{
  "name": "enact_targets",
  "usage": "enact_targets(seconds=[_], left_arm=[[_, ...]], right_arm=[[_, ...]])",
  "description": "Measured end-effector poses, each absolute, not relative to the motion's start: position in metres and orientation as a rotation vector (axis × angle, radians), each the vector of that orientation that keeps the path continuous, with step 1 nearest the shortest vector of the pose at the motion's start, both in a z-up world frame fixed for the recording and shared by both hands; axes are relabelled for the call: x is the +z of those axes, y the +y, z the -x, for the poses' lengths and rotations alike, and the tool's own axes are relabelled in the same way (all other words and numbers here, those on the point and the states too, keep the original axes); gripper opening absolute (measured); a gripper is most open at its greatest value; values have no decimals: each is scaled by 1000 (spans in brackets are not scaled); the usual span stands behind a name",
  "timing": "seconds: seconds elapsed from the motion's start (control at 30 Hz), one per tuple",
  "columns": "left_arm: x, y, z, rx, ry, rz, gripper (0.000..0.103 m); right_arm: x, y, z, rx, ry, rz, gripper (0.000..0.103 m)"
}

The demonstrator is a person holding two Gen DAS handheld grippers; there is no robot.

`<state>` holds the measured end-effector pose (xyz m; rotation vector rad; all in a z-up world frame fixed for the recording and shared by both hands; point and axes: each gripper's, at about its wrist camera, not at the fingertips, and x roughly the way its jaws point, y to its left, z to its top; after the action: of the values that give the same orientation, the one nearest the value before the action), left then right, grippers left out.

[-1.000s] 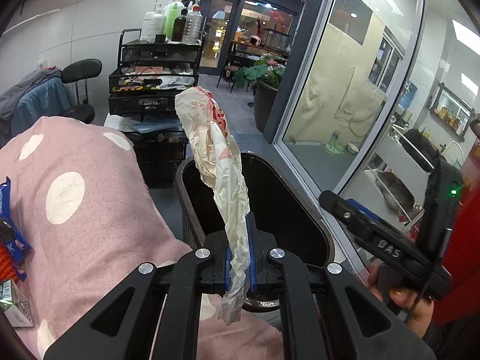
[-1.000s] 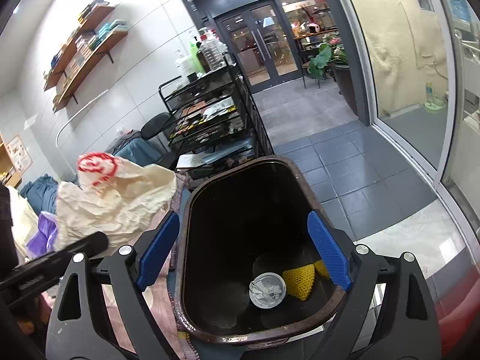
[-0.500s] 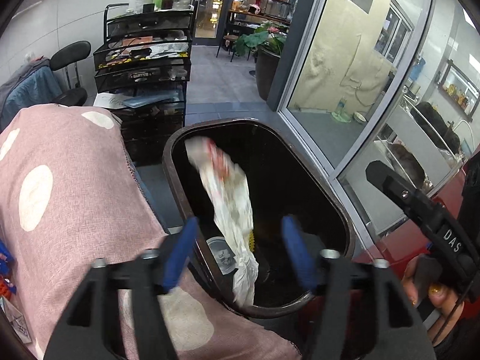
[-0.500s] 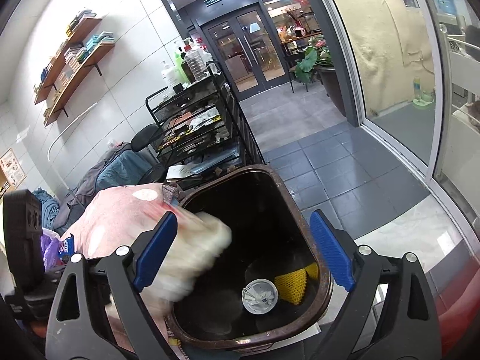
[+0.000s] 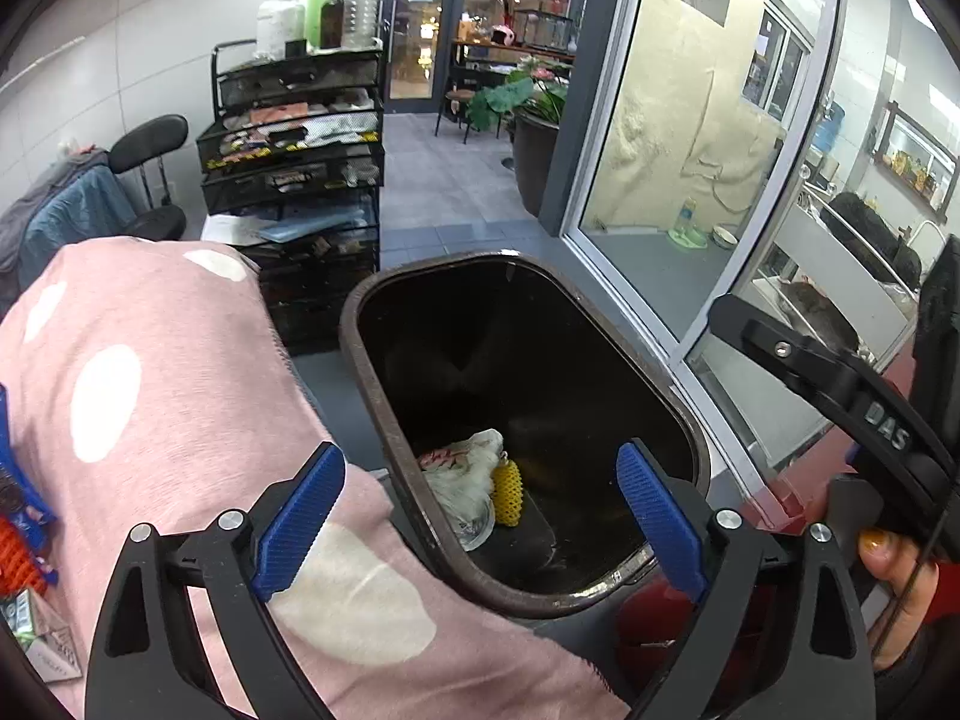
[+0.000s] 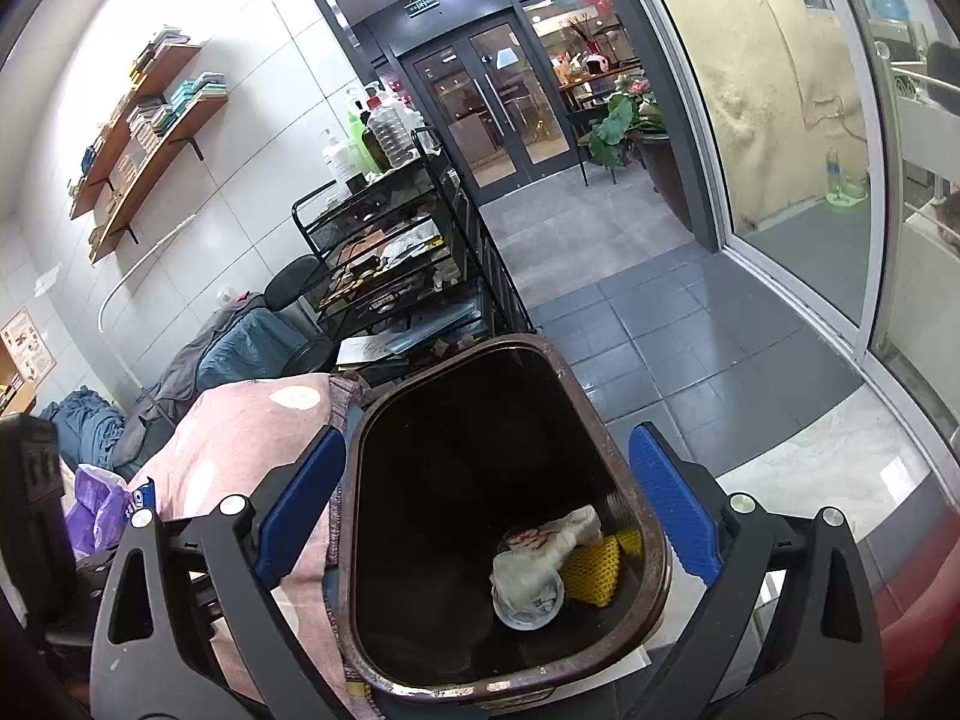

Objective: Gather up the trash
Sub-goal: 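Return both tools to the remaining trash on the bedspread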

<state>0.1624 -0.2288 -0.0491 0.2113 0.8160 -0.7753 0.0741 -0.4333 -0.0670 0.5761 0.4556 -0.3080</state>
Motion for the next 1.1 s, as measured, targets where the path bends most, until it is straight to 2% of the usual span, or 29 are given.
enact_targets(seconds=[0.53, 1.1], left_arm=[[-20, -175, -127, -678, 649, -155, 98], [-25, -72, -119, -467, 620, -28, 98]], right_arm=[[-64, -410, -89, -245, 484, -551, 94], [-51, -328, -123, 22, 547, -417, 94]])
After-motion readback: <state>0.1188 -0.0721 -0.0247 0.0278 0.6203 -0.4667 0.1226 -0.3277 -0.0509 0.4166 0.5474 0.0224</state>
